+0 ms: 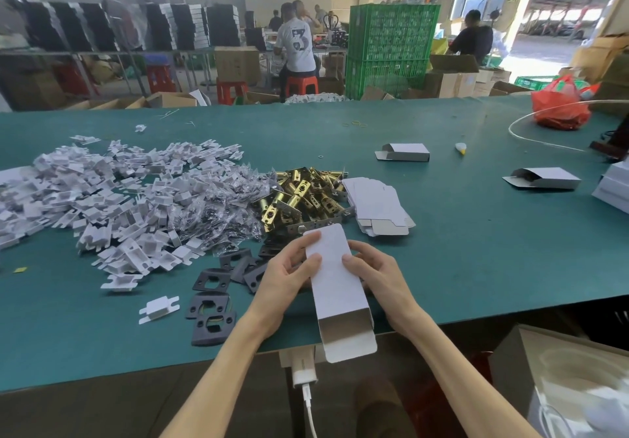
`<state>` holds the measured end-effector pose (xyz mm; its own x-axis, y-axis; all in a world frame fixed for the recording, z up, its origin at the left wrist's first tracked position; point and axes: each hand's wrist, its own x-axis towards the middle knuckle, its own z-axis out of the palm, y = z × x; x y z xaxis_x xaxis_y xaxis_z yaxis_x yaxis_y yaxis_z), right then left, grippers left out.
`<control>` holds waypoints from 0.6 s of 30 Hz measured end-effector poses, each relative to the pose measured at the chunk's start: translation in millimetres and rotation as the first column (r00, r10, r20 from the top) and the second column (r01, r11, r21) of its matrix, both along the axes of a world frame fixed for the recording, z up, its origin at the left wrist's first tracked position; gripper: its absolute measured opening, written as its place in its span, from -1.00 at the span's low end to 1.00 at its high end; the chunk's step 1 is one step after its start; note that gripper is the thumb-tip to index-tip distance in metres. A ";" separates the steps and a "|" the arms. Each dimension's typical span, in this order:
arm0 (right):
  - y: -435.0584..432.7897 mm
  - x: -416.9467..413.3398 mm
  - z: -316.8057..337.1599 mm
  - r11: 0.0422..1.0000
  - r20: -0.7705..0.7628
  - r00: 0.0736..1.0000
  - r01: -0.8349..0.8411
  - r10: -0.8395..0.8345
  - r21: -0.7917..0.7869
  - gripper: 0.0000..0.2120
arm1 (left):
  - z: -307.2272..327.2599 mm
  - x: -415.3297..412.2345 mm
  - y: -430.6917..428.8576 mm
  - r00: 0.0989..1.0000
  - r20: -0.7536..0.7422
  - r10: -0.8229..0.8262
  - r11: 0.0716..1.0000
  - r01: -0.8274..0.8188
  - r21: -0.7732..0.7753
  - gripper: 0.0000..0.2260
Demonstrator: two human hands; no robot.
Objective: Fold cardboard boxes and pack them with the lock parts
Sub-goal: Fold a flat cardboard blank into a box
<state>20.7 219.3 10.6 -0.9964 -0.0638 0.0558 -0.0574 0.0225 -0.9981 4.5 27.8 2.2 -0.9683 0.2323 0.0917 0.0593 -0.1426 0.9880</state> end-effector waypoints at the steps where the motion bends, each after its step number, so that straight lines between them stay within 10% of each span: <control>1: -0.1 0.3 0.5 1.000 0.008 1.000 -0.025 0.025 -0.011 -0.68 | 0.8 0.5 0.1 1.000 0.003 -0.007 1.000 0.007 -0.011 -0.64; 18: -1.3 1.4 3.3 0.998 0.044 0.997 -0.056 0.058 -0.040 -0.71 | -0.5 -3.8 -1.8 0.995 0.034 -0.089 0.996 0.089 0.006 -0.66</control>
<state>22.1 217.9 13.8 -0.9928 -0.1192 0.0147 -0.0126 -0.0184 -0.9998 0.7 26.0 1.6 -0.9463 0.3178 0.0599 0.0123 -0.1498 0.9886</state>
